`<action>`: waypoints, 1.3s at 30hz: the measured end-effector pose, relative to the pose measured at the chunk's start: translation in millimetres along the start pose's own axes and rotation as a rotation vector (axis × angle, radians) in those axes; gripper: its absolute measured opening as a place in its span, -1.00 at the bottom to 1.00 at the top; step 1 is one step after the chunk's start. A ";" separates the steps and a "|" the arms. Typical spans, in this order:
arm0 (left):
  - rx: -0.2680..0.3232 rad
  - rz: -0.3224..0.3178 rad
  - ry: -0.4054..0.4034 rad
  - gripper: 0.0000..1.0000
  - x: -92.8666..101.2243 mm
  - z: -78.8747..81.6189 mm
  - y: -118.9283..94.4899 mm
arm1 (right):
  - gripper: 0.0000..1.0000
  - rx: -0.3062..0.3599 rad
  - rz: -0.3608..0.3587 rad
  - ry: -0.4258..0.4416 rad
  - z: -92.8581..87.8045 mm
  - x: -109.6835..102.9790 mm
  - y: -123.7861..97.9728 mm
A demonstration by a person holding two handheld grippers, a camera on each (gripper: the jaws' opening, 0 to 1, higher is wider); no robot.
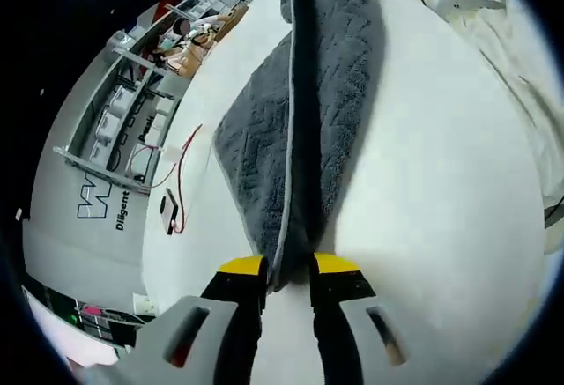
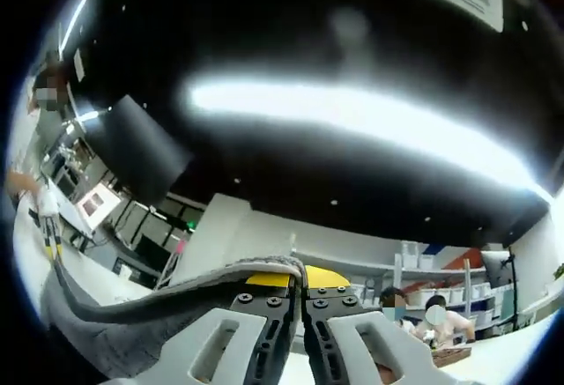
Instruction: Open the folded towel by lifting each exposed corner and separating the folded layers until the towel lies flat within the target outline without major curled edges
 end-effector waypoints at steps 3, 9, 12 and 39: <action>0.000 -0.007 0.008 -0.64 1.0 -1.0 1.8 | -1.00 -0.007 -0.006 -0.001 -1.1 3.5 -2.8; -0.010 -0.012 0.008 -0.76 -0.3 -5.4 4.0 | -1.00 -0.014 -0.006 -0.008 -0.1 3.5 -4.8; 0.019 -0.038 0.031 -0.94 4.2 -0.3 1.7 | -1.00 -0.017 -0.001 -0.008 -0.3 2.2 -5.2; 0.258 0.384 -0.095 -0.96 -89.9 27.3 -76.2 | -1.00 -0.023 -0.176 0.116 -8.1 36.6 -18.7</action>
Point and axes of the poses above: the point that each gripper's makers call its tool centre point, and the gripper's own axes: y roughly forward along the fingers, x roughly to its right, z roughly out of its top, the point moved 1 cm from there along -y, roughly backward along the fingers, and after that the axes turned 7 degrees about -y, right-handed, at the moved point
